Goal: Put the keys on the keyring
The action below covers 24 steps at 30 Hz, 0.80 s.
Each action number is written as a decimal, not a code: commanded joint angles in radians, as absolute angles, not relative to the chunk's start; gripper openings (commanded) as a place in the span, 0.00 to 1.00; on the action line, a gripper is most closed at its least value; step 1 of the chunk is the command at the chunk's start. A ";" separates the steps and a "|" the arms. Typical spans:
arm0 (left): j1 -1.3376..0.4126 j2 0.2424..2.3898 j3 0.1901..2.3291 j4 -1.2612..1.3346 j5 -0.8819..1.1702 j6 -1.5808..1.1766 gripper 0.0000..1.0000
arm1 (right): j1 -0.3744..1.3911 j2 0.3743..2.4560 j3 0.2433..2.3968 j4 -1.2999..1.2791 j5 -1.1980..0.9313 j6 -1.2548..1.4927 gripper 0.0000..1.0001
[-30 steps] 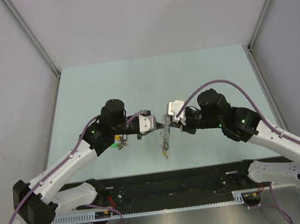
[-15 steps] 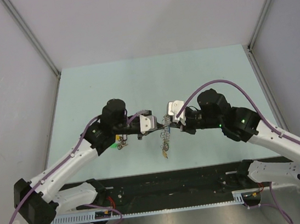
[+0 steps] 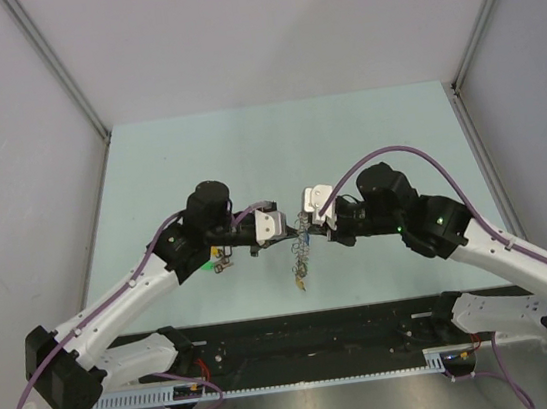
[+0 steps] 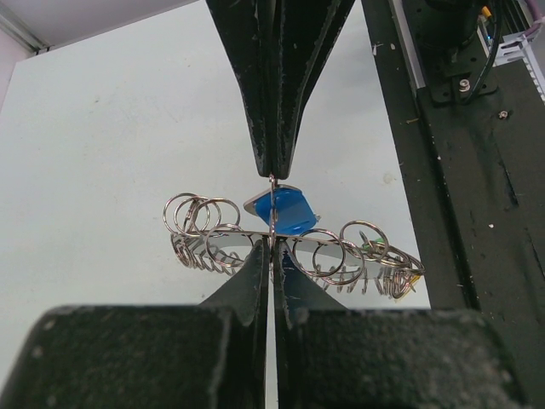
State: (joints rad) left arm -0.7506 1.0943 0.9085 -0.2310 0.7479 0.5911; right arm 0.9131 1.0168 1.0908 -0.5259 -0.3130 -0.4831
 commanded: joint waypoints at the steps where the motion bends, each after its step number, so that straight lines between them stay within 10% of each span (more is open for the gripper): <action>1: -0.756 1.088 0.945 -0.183 0.828 0.588 0.00 | 0.925 1.029 1.101 -0.483 -0.331 -0.485 0.00; 24: -0.759 1.112 0.956 -0.176 0.830 0.555 0.00 | 0.945 1.042 1.101 -0.448 -0.342 -0.469 0.00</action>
State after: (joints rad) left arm -0.7506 1.0996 0.9089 -0.2470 0.7727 0.5655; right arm 0.9306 1.0500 1.0908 -0.5198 -0.3290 -0.4824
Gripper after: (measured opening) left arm 0.007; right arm 0.009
